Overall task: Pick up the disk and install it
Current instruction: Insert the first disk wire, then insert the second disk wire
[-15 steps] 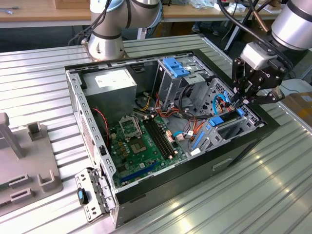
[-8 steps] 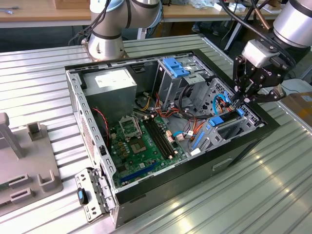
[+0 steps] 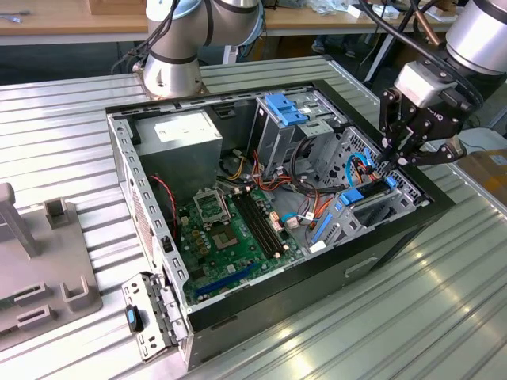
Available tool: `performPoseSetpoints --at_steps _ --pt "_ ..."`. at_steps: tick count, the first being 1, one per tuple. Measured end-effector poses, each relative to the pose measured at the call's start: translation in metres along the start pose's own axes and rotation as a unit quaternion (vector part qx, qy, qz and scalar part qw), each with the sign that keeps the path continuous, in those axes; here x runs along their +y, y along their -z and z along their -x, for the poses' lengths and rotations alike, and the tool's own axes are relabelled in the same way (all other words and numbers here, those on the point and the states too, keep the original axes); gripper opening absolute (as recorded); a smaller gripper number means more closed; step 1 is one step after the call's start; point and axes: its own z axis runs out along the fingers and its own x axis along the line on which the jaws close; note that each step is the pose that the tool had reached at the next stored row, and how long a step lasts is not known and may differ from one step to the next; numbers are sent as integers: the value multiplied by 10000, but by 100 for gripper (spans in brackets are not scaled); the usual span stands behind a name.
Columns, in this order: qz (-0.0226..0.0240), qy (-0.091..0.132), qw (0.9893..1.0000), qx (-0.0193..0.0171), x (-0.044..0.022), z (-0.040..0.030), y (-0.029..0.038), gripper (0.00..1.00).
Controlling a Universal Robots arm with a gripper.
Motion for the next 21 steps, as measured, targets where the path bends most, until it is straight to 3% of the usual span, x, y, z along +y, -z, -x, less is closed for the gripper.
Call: performPoseSetpoints --at_steps 4,8,21 --pt "0 0 10000 0 0 0 2 24" --pt "-36 2 10000 -3 74 1 8 24" --pt "-37 2 10000 -3 93 2 9 24"
